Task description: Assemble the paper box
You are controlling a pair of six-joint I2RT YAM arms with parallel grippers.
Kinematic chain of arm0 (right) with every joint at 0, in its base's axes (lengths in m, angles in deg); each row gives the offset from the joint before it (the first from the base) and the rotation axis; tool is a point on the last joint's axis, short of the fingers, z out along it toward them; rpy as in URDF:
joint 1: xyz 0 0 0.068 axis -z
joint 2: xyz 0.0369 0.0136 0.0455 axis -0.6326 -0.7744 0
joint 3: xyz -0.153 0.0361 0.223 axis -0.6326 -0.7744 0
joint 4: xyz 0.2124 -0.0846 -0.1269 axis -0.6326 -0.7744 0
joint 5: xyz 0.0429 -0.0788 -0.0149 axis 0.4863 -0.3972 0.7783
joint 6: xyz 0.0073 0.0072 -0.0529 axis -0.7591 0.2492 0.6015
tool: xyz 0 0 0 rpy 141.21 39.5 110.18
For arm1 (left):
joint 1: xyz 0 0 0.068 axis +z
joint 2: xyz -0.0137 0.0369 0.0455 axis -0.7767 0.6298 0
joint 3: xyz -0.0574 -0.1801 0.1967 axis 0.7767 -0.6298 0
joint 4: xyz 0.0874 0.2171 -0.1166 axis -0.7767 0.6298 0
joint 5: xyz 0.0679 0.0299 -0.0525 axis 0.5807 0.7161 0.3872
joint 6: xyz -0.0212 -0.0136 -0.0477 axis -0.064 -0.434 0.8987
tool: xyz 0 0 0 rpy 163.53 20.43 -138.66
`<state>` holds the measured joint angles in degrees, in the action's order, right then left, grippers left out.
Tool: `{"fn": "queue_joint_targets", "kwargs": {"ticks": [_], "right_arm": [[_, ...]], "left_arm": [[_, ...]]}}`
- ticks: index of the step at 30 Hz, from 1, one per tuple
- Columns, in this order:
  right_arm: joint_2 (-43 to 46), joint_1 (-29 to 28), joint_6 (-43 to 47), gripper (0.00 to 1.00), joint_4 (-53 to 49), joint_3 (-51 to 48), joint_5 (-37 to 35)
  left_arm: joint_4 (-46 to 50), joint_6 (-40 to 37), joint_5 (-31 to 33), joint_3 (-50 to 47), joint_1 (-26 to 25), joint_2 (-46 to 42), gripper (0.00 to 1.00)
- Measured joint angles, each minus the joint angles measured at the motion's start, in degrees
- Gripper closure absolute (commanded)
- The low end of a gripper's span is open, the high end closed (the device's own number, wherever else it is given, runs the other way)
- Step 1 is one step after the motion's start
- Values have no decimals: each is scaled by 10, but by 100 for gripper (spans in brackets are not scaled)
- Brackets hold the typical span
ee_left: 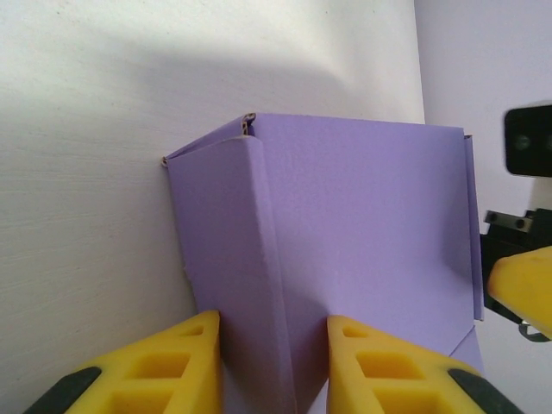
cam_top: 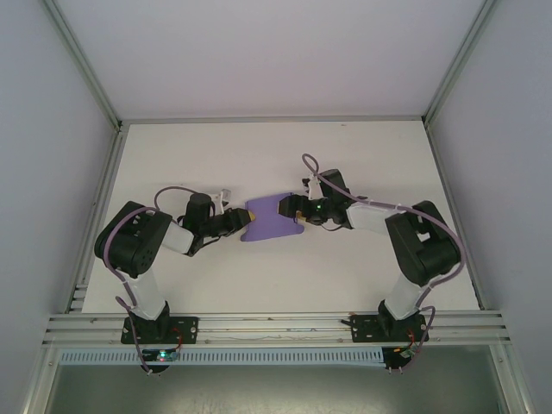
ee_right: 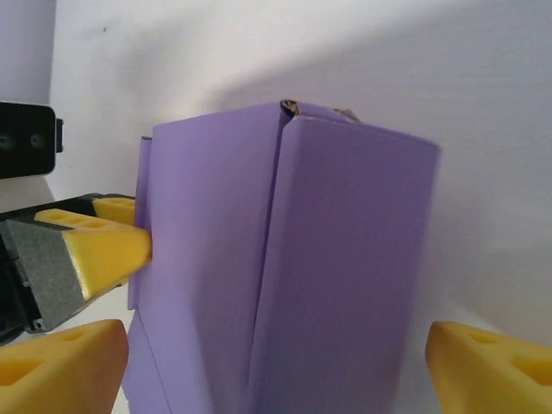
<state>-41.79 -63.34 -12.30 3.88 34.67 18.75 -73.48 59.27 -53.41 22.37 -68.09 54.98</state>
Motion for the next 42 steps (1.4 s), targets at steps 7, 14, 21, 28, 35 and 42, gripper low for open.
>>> {"fn": "queue_joint_targets", "kwargs": {"ticks": [7,14,21,28,35,42], "right_arm": [[-34,9,-66,45,84,0,55],[-22,15,-93,52,124,-6,77],[63,23,-101,54,90,-24,68],[127,76,-172,55,-76,7,50],[179,144,-269,64,-189,21,67],[191,151,-331,61,-224,33,108]], "left_arm": [[-12,0,-3,-6,4,-1,65],[28,-15,16,-6,4,-44,32],[207,-149,143,52,-50,-223,0],[336,-403,352,141,-197,-319,0],[434,-617,361,142,-265,-320,0],[444,-741,394,158,-296,-279,0]]}}
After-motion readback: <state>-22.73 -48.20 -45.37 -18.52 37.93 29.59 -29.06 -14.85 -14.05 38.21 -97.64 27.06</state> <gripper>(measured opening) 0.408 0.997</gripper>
